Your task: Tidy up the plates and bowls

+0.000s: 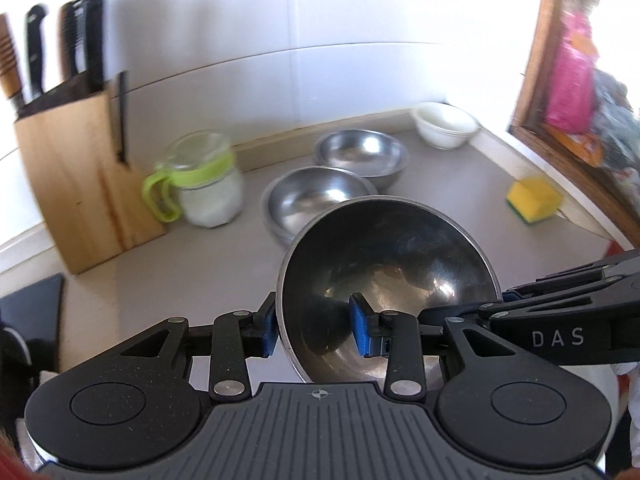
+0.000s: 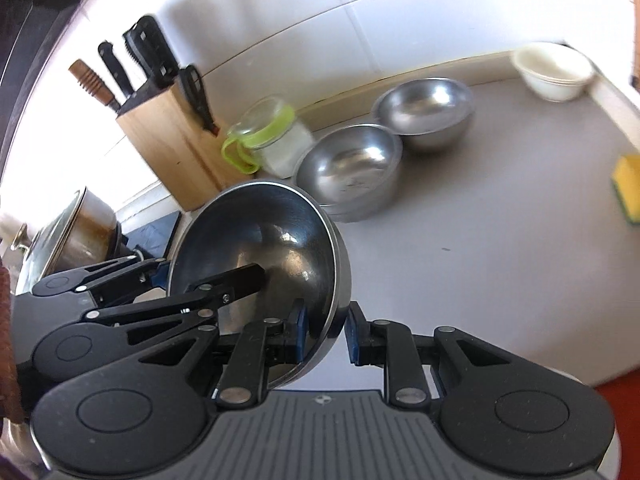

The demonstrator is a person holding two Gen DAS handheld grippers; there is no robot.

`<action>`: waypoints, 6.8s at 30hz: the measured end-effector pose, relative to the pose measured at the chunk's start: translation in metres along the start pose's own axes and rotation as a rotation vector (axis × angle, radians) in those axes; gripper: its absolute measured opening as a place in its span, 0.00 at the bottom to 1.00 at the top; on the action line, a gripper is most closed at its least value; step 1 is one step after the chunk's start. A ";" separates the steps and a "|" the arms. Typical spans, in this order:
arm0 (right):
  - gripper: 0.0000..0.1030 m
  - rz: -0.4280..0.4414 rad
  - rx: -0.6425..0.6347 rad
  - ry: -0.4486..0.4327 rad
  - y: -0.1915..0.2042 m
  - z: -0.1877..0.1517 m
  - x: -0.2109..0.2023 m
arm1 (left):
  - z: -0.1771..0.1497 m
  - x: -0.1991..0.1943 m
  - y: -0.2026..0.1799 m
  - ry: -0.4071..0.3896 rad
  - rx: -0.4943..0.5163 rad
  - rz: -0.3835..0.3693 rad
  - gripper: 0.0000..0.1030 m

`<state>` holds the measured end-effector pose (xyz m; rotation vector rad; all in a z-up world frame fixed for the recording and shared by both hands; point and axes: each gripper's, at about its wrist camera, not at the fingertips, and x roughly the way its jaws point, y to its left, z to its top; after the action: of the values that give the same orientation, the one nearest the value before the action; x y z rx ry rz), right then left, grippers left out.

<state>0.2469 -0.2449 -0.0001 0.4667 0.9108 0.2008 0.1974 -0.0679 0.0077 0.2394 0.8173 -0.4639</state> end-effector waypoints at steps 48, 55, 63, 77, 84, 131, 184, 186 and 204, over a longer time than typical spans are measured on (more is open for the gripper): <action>0.30 -0.268 0.121 -0.022 -0.089 -0.097 -0.114 | -0.046 0.003 -0.110 0.131 0.148 -0.212 0.50; 0.31 -0.287 0.112 -0.047 -0.081 -0.082 -0.112 | -0.041 -0.005 -0.095 0.121 0.117 -0.256 0.49; 0.31 -0.245 0.069 -0.063 -0.073 -0.058 -0.098 | -0.039 -0.009 -0.076 0.115 0.057 -0.259 0.52; 0.31 -0.099 -0.067 -0.010 -0.072 -0.003 -0.058 | -0.018 -0.007 -0.065 0.094 -0.077 -0.108 0.52; 0.31 -0.041 -0.114 -0.006 -0.065 0.026 -0.040 | 0.002 0.005 -0.043 0.084 -0.143 -0.006 0.53; 0.19 0.034 0.029 0.152 -0.107 -0.090 -0.054 | -0.042 0.032 -0.087 0.335 -0.005 -0.333 0.44; 0.40 0.064 0.068 0.074 -0.049 0.118 0.107 | 0.081 0.144 0.069 0.173 -0.309 -0.040 0.51; 0.39 0.082 0.119 0.081 -0.057 0.117 0.111 | 0.078 0.149 0.070 0.167 -0.325 -0.046 0.52; 0.39 0.049 0.025 0.124 -0.038 0.094 0.055 | 0.055 0.096 0.060 0.186 -0.259 0.004 0.54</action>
<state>0.3542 -0.2868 -0.0081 0.5044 1.0252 0.2654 0.3186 -0.0659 -0.0259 0.0437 1.0492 -0.3308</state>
